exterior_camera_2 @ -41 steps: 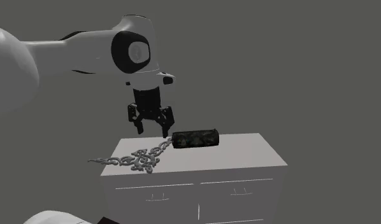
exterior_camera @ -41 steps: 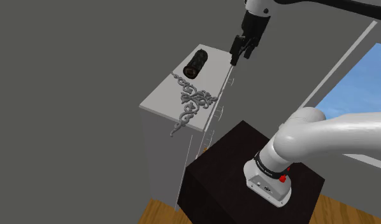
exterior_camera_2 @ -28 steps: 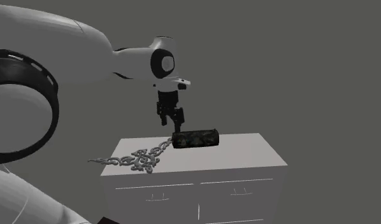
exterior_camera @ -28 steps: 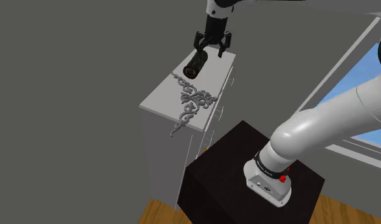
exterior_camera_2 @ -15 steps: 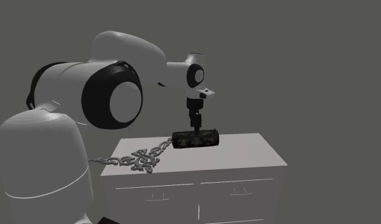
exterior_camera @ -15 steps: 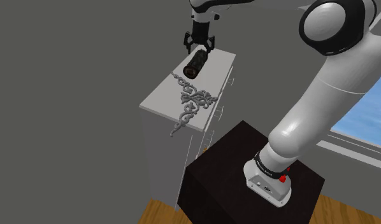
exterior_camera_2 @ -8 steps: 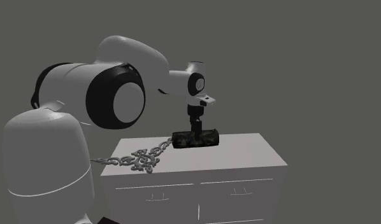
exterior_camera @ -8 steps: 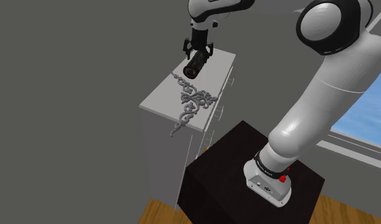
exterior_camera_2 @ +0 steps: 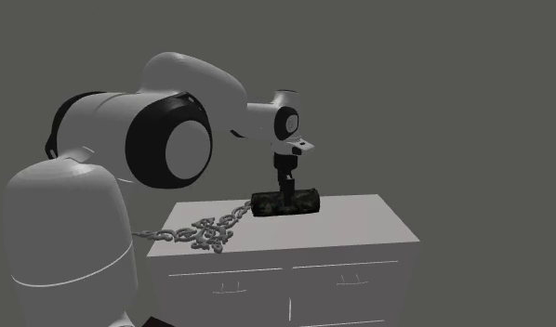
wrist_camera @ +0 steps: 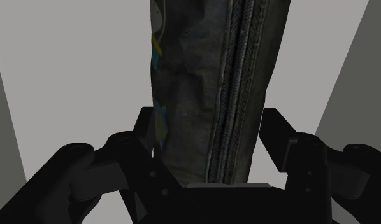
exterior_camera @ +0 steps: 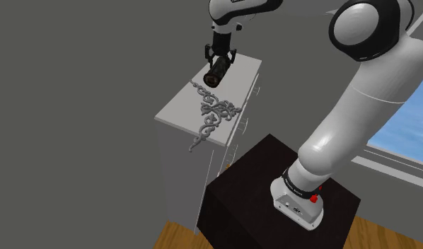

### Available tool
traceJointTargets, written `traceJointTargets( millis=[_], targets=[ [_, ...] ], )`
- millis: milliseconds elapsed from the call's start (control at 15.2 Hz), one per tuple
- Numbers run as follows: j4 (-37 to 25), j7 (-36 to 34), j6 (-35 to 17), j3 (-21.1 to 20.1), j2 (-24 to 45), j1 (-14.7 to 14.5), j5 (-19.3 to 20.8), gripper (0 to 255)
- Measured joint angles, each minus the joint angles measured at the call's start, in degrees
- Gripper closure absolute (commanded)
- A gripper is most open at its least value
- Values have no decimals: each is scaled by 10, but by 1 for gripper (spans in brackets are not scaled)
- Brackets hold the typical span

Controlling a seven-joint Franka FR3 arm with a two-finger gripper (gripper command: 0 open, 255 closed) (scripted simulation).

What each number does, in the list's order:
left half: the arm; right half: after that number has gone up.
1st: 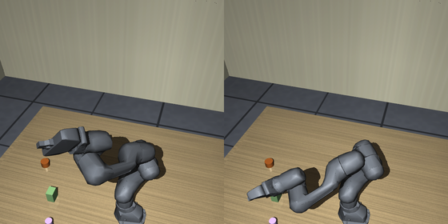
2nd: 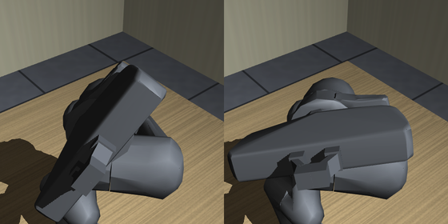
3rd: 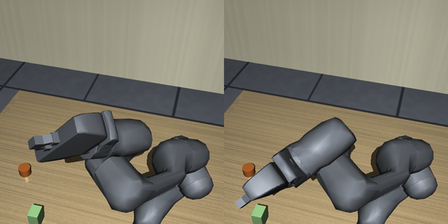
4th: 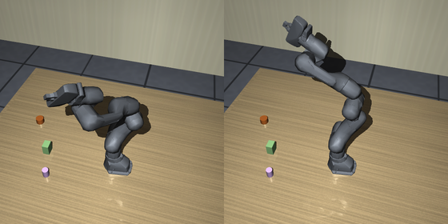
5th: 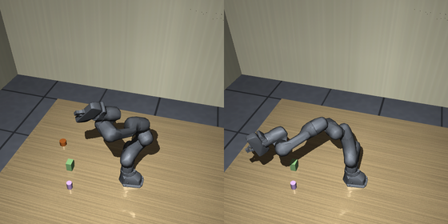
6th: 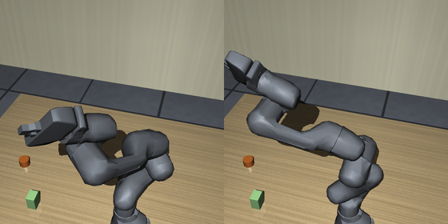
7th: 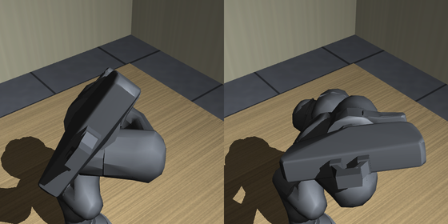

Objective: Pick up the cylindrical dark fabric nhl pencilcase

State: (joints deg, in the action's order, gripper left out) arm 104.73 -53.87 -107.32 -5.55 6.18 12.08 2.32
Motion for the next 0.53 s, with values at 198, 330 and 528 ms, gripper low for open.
traceJointTargets(
  millis=[198,330,528],
  targets=[
    [-2,-1,3,0,0,0,0,255],
    [-11,0,15,0,-3,0,0,255],
    [-30,2,37,0,-6,0,-1,255]
  ],
)
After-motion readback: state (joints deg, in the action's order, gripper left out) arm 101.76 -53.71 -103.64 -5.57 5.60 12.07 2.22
